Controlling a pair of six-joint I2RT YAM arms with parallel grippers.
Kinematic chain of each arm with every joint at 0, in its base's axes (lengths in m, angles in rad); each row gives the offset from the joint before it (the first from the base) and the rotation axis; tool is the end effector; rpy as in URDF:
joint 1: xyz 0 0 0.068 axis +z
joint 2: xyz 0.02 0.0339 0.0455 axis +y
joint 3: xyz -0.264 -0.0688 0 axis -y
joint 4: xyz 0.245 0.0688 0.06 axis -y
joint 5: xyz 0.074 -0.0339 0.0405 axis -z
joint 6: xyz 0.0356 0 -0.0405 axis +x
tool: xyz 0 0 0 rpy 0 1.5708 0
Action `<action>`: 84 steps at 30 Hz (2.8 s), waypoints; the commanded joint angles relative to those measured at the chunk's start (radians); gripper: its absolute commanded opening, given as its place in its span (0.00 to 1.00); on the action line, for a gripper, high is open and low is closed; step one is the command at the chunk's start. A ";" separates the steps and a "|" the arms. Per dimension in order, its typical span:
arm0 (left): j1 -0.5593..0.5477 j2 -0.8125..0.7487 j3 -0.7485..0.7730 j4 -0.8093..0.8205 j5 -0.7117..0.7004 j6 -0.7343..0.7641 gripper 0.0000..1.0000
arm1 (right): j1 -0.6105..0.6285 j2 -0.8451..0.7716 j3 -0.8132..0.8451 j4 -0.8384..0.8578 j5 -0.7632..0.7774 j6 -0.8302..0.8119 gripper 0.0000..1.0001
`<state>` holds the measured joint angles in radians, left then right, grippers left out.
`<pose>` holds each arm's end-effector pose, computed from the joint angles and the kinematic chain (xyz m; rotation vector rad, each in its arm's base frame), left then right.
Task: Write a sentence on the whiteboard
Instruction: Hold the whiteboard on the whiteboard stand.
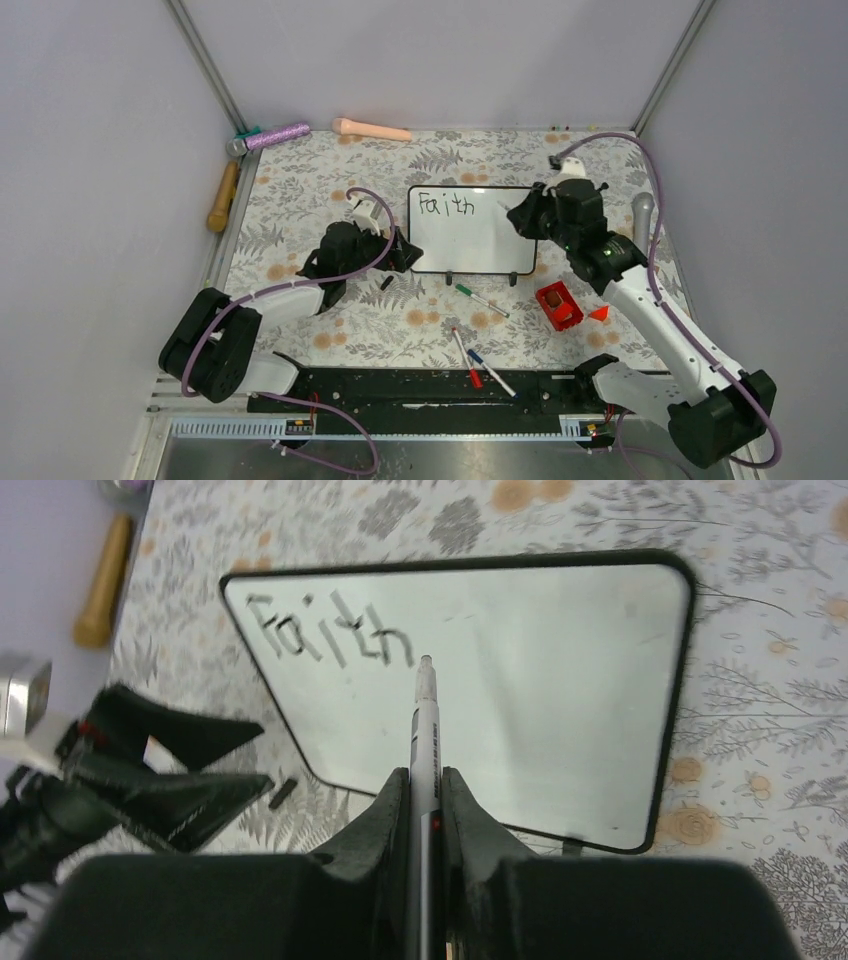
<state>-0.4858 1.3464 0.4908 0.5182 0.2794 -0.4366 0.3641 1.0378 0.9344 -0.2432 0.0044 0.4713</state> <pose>0.2336 -0.1344 0.1894 0.2468 1.9810 -0.8768 0.2232 0.0849 0.3380 0.1079 1.9543 0.5535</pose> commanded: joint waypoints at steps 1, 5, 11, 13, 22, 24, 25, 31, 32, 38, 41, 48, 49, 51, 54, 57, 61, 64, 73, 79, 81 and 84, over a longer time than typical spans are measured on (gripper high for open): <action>0.004 0.018 0.026 0.043 0.018 -0.007 0.85 | 0.163 0.047 0.090 -0.133 0.121 -0.179 0.00; 0.003 0.025 0.039 0.041 0.001 0.002 0.82 | 0.284 0.109 0.125 -0.136 0.201 -0.203 0.00; 0.005 0.065 0.073 0.017 0.011 -0.002 0.81 | 0.385 0.157 0.153 -0.088 0.250 -0.194 0.00; 0.006 0.067 0.076 0.018 0.015 -0.002 0.81 | 0.406 0.178 0.165 -0.087 0.252 -0.196 0.00; 0.010 0.079 0.089 0.017 0.036 0.005 0.84 | 0.430 0.200 0.167 -0.064 0.258 -0.214 0.00; 0.009 0.082 0.090 0.022 0.036 0.003 0.85 | 0.430 0.207 0.178 -0.068 0.259 -0.220 0.00; 0.010 0.085 0.092 0.021 0.035 0.002 0.85 | 0.430 0.211 0.184 -0.069 0.257 -0.221 0.00; 0.010 0.101 0.119 0.001 0.068 0.007 0.81 | 0.432 0.246 0.211 -0.082 0.244 -0.217 0.00; 0.011 0.100 0.119 -0.003 0.068 0.007 0.81 | 0.432 0.249 0.208 -0.078 0.245 -0.216 0.00; 0.011 0.108 0.133 -0.033 0.052 0.010 0.78 | 0.432 0.246 0.198 -0.045 0.249 -0.189 0.00; 0.011 0.118 0.138 -0.032 0.062 0.006 0.75 | 0.434 0.263 0.221 -0.061 0.251 -0.187 0.00; 0.010 0.125 0.140 -0.050 0.034 0.010 0.71 | 0.434 0.281 0.263 -0.099 0.280 -0.201 0.00; 0.011 0.129 0.145 -0.057 0.033 0.010 0.71 | 0.435 0.279 0.265 -0.099 0.288 -0.198 0.00; 0.010 0.139 0.153 -0.067 0.036 0.009 0.71 | 0.436 0.283 0.265 -0.098 0.302 -0.194 0.00; 0.010 0.161 0.170 -0.075 0.048 0.008 0.71 | 0.448 0.303 0.281 -0.099 0.327 -0.190 0.00; 0.010 0.174 0.185 -0.089 0.054 0.010 0.71 | 0.460 0.331 0.304 -0.097 0.338 -0.193 0.00; 0.010 0.174 0.187 -0.088 0.062 0.017 0.69 | 0.469 0.359 0.320 -0.096 0.331 -0.195 0.00; 0.012 0.180 0.196 -0.103 0.065 0.024 0.67 | 0.474 0.378 0.324 -0.101 0.323 -0.196 0.00; 0.012 0.178 0.205 -0.112 0.078 0.047 0.63 | 0.493 0.453 0.359 -0.143 0.341 -0.187 0.00; 0.011 0.206 0.228 -0.118 0.111 0.035 0.56 | 0.509 0.492 0.389 -0.154 0.377 -0.185 0.00; 0.011 0.206 0.230 -0.118 0.116 0.035 0.54 | 0.510 0.502 0.397 -0.159 0.387 -0.188 0.00; 0.011 0.206 0.228 -0.118 0.116 0.035 0.53 | 0.513 0.518 0.408 -0.166 0.404 -0.193 0.00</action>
<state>-0.4786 1.5532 0.6861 0.3733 0.3641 -0.4107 0.8654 1.5372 1.2903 -0.3962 0.3504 0.2771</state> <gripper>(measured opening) 0.535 0.157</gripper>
